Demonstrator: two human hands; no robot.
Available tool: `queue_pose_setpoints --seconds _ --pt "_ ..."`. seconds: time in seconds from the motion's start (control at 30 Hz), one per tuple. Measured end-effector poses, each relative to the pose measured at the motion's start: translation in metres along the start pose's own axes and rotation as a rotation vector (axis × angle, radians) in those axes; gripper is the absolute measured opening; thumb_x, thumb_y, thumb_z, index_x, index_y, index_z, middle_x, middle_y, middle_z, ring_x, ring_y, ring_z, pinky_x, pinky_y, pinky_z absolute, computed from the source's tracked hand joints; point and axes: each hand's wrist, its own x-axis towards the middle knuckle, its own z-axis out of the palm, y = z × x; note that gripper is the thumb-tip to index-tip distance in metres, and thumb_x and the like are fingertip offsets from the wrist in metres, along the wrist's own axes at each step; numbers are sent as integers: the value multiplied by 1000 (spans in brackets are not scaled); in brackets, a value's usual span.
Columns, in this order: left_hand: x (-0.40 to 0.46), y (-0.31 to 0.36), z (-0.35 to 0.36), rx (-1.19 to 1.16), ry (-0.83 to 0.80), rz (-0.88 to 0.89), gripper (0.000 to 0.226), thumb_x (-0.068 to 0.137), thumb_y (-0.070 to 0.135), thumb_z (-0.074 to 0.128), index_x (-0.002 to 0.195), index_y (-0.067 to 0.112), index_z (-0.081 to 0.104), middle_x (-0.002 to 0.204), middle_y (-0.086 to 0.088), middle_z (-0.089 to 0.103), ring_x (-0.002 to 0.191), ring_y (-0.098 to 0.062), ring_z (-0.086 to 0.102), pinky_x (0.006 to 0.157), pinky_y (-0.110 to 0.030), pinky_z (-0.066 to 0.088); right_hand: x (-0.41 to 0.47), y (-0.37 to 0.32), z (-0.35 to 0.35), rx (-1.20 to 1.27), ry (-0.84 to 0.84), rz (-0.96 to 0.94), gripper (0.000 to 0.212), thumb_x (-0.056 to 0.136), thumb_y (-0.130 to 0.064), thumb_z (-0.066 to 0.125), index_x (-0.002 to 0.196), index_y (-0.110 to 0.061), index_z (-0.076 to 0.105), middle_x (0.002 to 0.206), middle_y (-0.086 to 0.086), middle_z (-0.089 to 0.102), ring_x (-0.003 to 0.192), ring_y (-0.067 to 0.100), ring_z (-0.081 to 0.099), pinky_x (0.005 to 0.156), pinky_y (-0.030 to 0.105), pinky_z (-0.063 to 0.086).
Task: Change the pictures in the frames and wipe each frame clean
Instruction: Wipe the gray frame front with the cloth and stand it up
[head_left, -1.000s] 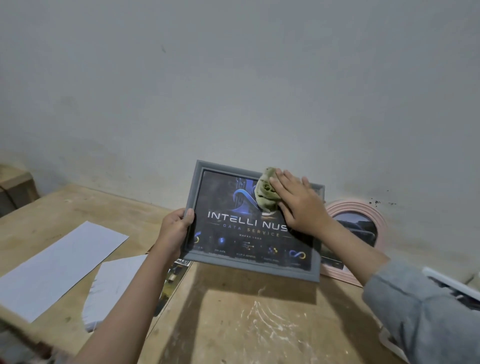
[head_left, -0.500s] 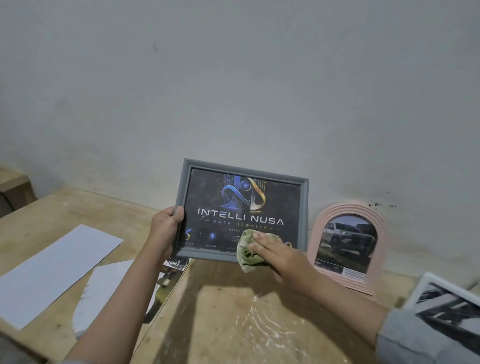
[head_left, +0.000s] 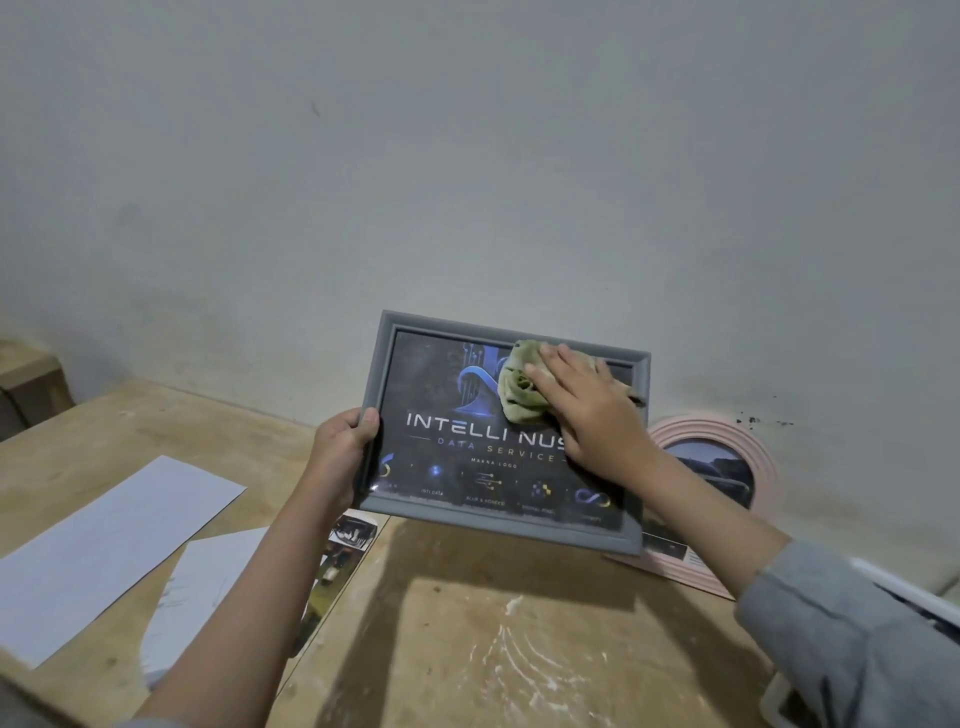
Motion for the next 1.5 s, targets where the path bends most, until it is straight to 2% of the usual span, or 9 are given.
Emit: queue_pose_setpoints --seconds 0.3,0.4,0.53,0.63,0.73,0.87,1.13,1.27,1.5 --pt "3 -3 -17 -15 41 -2 24 99 18 47 80 7 55 65 -14 52 38 -16 52 35 -18 38 -70 -53 28 139 -156 -258 62 72 -5 39 133 -15 47 139 11 51 126 29 50 99 56 38" --pt "1 -4 -18 -8 55 4 27 99 19 47 75 9 54 61 -14 49 32 -17 46 35 -17 34 -77 -69 17 402 -260 -195 59 71 -9 38 126 -16 58 126 6 62 114 22 59 92 42 52" --pt "-2 -6 -14 17 61 9 29 99 18 48 72 6 52 49 -10 47 35 -17 40 38 -19 33 -52 -65 -9 674 -429 -38 43 79 -5 48 117 -16 65 109 -1 69 100 15 64 85 33 52" --pt "-6 -4 -5 21 50 21 33 99 16 47 68 7 49 39 0 48 44 -20 44 36 -19 34 -21 -52 -27 557 -207 -54 50 74 -8 40 119 -13 64 109 2 69 101 21 64 84 32 52" --pt "-11 -1 5 28 29 27 34 99 16 48 66 9 48 40 1 48 49 -22 47 34 -20 34 14 -31 -36 202 56 -151 56 71 -10 41 123 -10 61 124 8 63 115 27 58 97 47 43" --pt "-14 3 11 38 -27 29 31 98 19 50 70 8 52 52 -7 45 44 -21 49 35 -20 34 37 -9 -27 -83 -27 -186 60 81 -22 51 140 -14 45 150 11 35 138 29 34 105 58 29" --pt "-13 3 1 -19 -10 3 34 98 19 50 64 12 49 45 -3 41 35 -18 43 45 -23 34 -24 -58 18 125 -51 -300 58 83 -23 52 138 -8 44 147 12 40 135 29 40 104 49 36" --pt "-15 2 0 -24 9 -5 32 98 20 50 67 12 53 44 -3 48 39 -18 45 38 -17 33 -50 -82 29 249 -92 -340 53 84 -14 51 136 -9 44 144 13 45 133 27 42 103 48 39" --pt "-16 7 1 -43 70 -9 30 99 17 48 70 9 53 42 0 52 53 -23 49 32 -18 36 -33 -87 -2 633 -272 -161 40 86 -14 50 124 -8 61 124 7 64 116 21 59 89 41 53"
